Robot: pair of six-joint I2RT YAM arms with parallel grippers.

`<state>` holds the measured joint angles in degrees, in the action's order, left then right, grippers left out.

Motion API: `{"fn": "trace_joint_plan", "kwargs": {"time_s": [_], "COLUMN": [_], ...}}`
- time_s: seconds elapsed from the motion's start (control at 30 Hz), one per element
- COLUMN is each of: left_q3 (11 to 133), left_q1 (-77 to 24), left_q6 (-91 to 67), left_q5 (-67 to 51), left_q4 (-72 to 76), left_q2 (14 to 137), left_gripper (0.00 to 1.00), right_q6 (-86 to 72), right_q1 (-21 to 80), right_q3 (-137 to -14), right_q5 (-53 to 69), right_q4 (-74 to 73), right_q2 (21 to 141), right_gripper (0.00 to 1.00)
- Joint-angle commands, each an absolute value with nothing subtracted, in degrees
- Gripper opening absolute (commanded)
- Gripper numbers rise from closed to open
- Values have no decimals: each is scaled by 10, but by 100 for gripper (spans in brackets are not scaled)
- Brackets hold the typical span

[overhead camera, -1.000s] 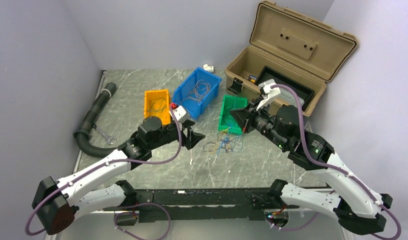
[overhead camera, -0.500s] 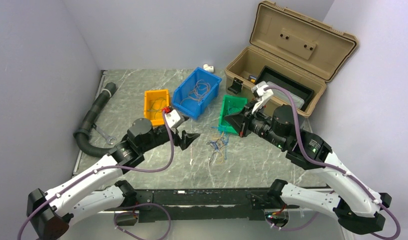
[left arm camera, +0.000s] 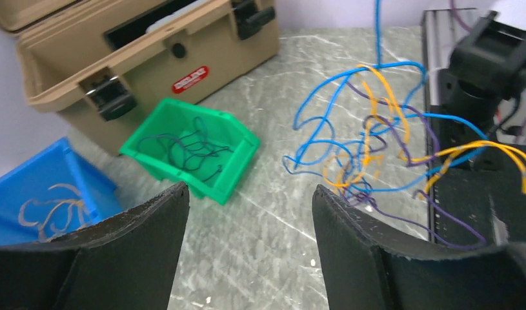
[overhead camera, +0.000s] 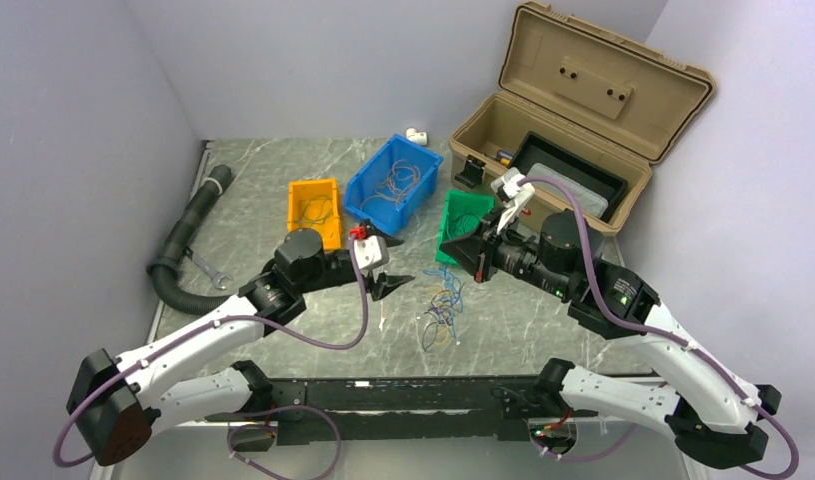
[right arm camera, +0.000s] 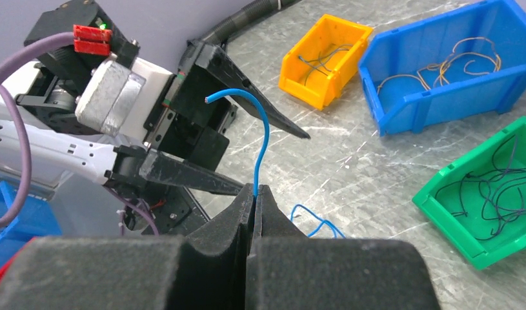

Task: Untangle the cables
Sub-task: Untie the cable.

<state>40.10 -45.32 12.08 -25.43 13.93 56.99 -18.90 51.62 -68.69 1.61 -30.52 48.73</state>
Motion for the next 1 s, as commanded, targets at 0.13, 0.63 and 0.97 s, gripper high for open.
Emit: {"fn": "trace_joint_plan", "kwargs": {"time_s": [0.13, 0.63, 0.97], "left_q3": [456, 477, 522], "left_q1": [-476, -491, -486], "left_q6": [149, 32, -34], "left_q5": [-373, -239, -217], "left_q4": [155, 143, 13], "left_q2": [617, 658, 645], "left_gripper": [70, 0, 0], "right_q6": [-207, -297, -384], "right_q1": [516, 516, 516], "right_q3": [-705, -682, -551], "right_q5": [24, -99, -152], "right_q4": [-300, -274, -220], "right_q2": [491, 552, 471], "right_gripper": [0, 3, 15]}}
